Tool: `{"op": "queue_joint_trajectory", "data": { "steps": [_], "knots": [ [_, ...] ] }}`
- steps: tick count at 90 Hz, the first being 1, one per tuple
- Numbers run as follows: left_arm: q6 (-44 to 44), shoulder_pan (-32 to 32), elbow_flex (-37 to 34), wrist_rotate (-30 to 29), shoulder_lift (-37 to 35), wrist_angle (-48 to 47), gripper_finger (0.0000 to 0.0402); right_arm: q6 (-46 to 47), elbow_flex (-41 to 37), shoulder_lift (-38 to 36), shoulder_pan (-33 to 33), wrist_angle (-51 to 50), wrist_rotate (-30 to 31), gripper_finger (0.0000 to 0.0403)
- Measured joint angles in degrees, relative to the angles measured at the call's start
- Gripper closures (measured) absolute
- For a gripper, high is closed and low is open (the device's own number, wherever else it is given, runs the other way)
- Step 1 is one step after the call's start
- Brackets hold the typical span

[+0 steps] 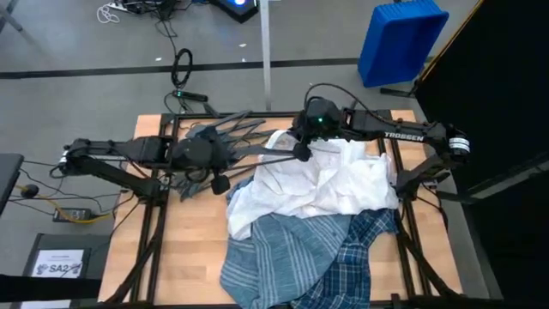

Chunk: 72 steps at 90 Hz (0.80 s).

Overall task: Hang clothes
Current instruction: Insert the black hanger into the white shirt

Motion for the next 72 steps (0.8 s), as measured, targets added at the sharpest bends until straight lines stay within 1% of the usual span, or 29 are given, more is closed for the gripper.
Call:
{"op": "queue_joint_trajectory", "data": {
  "steps": [13,28,46,57,72],
  "knots": [
    [0.0,0.0,0.0,-0.1,3.2,0.3,0.0394,-0.6,3.0,0.0,1.7,-1.2,0.2,0.0403],
    [0.4,0.1,0.0,-1.7,7.1,2.6,0.0394,-0.8,5.6,0.0,4.4,-1.7,0.1,0.0403],
    [3.9,0.1,0.0,-2.5,9.9,13.6,0.0394,-0.8,7.7,0.0,6.9,-1.6,0.2,0.0403],
    [5.9,0.1,-0.1,-2.6,10.3,19.6,0.0394,-0.8,8.7,0.0,8.3,-1.5,0.2,0.0403],
    [6.1,0.1,-0.2,-2.5,11.0,22.8,0.0394,-0.8,9.3,0.0,9.8,-1.3,0.6,0.0403]
  ]
}}
